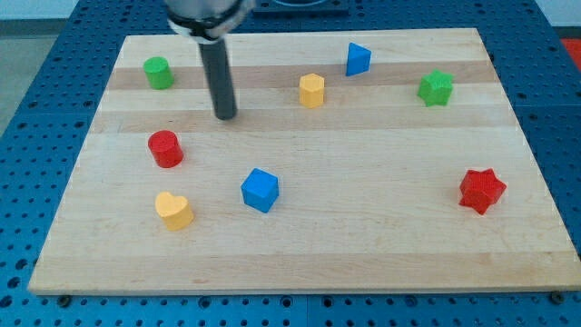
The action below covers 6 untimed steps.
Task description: Move the green circle to the top left
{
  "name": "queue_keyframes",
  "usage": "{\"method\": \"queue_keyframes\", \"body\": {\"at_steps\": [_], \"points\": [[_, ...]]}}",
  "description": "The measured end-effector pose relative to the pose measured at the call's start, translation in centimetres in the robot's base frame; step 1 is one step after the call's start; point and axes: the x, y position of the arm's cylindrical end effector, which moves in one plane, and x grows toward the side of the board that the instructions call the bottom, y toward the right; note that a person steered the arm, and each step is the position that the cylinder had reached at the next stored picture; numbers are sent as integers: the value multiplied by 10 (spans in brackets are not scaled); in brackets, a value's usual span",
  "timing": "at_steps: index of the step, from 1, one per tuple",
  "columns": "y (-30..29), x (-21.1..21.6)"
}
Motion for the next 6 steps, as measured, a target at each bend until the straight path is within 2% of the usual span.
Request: {"method": "queue_keyframes", "body": {"at_steps": [1, 2, 3, 6], "points": [[-41, -26], [-43, -26], [-77, -35], [-86, -50]]}}
